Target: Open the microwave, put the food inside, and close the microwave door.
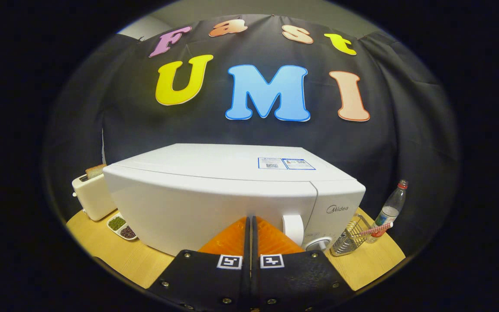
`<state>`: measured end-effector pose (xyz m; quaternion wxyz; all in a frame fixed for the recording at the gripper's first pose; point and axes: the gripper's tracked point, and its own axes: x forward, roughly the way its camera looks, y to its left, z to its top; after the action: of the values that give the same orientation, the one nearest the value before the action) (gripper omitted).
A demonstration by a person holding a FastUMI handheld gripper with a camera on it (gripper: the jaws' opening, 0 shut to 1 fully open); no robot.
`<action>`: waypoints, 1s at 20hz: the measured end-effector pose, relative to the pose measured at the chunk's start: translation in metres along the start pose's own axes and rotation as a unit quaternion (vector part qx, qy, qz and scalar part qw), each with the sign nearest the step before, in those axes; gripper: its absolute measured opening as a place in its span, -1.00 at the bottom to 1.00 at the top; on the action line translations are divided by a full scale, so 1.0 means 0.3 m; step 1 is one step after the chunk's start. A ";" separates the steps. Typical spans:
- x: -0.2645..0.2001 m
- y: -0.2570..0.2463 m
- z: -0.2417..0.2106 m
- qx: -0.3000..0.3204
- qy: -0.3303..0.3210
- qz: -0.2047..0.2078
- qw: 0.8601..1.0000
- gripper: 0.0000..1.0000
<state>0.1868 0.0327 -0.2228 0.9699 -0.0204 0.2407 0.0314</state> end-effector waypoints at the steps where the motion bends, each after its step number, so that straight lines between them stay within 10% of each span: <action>1: -0.011 0.007 0.012 0.008 0.000 0.002 1.000 -0.98; 20: -0.707 0.109 0.154 0.019 -0.109 -0.008 0.994 -0.70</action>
<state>0.0188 0.0570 -0.0835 0.9908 -0.0009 0.1340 0.0207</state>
